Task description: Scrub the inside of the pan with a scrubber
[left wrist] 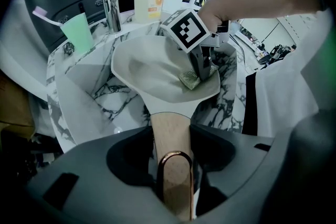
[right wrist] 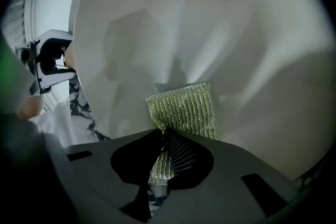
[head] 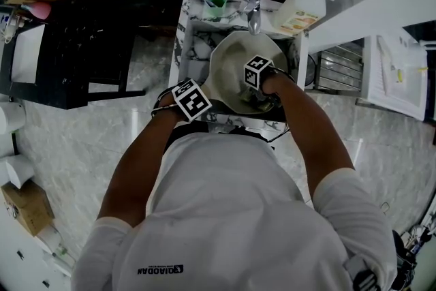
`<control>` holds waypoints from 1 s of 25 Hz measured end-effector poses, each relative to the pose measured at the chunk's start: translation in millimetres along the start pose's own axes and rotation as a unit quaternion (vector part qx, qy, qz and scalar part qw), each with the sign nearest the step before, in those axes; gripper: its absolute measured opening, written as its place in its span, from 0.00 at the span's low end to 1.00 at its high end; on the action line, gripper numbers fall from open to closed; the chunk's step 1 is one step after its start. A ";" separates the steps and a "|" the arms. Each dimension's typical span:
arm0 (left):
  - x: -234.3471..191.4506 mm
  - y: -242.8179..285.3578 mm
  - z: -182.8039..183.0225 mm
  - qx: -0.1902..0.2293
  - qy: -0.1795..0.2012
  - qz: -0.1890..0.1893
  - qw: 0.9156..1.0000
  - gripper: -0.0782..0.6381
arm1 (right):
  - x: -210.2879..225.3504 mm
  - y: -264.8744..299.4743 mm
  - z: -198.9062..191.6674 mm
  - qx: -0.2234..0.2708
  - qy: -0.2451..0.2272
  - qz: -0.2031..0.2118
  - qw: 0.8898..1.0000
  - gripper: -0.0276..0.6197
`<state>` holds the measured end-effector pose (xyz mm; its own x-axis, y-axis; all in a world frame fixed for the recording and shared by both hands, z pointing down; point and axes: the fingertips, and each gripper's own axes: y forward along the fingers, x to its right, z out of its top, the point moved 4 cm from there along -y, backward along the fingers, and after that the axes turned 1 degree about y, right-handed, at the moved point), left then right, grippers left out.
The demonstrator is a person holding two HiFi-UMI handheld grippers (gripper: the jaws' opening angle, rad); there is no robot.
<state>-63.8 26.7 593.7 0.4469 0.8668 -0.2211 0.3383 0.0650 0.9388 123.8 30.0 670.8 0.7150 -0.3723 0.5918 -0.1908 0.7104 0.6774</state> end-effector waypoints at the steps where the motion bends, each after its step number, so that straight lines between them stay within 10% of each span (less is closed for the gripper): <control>1: 0.2 0.0 0.0 -0.001 0.000 -0.001 1.000 0.42 | -1.6 0.5 0.5 0.009 0.006 0.014 1.000 0.14; 25: 0.4 1.4 -0.7 -0.007 0.002 0.000 1.000 0.42 | -50.8 -0.6 27.3 0.191 0.070 0.195 0.960 0.14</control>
<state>-63.8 27.5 595.1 0.4438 0.8688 -0.2198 0.3260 0.0719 0.9426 69.2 32.2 652.3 0.6170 -0.0194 0.7867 -0.6756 0.4996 0.5422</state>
